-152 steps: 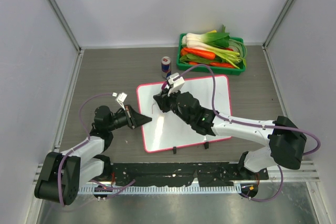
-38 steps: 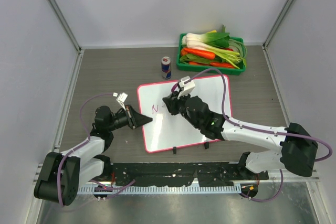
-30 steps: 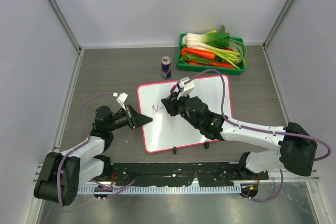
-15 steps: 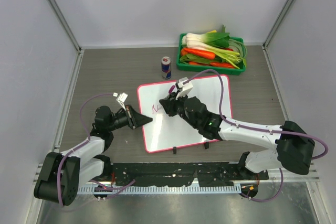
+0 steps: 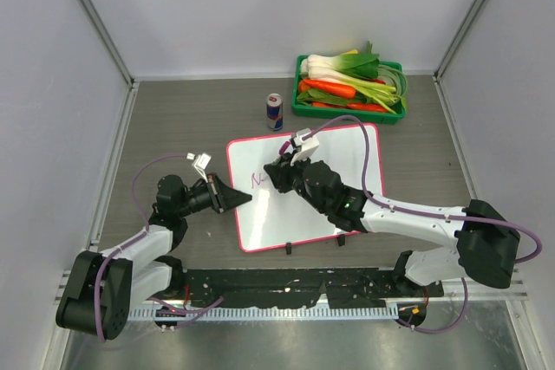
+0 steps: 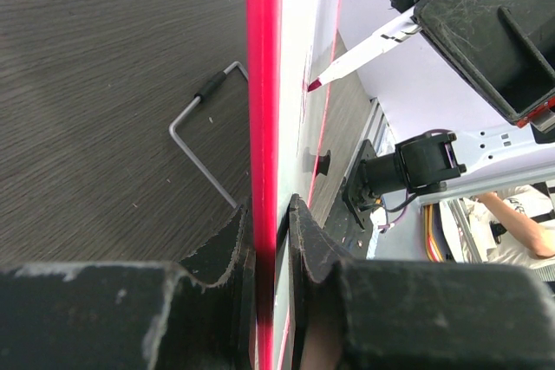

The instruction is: Write a sentence on the whiteboard

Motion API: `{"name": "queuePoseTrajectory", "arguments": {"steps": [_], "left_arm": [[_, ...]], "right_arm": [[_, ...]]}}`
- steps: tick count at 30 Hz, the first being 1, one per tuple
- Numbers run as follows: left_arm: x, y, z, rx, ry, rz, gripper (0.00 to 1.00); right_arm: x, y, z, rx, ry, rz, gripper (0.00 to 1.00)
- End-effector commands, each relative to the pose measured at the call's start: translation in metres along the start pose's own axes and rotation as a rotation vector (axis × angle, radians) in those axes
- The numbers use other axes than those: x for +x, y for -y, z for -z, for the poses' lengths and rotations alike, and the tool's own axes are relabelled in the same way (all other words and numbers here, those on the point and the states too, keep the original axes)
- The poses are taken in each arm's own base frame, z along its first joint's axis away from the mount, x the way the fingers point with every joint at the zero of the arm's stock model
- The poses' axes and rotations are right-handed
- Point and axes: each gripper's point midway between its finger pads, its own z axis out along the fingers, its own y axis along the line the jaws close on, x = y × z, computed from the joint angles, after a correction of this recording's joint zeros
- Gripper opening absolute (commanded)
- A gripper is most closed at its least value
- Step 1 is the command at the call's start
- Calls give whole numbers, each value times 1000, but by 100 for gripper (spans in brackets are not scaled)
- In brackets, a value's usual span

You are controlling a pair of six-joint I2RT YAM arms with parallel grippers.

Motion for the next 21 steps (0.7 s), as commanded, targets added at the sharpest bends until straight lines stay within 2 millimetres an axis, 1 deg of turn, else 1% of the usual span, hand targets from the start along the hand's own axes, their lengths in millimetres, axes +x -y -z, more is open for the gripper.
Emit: {"name": "queuePoseTrajectory", "arguments": {"steps": [1,3,9,12,21], "left_arm": [[1,-15,0,-59,17,-79,0],[1,-15,0,-59,16,-78,0],[1,-15,0,-59,16,-78,0],[1,-16,0,-60,17,-78,0],[1,-15,-1,-60,15,-79,0]], "right_arm": [[-10,12,2,70,33,12,1],[-10,16,3,88,35,16,1],[-19,20,4,117,56,19,1],[-18,17,1,112,53,20,1],[-25,10,-4,96,63,11,1]]}}
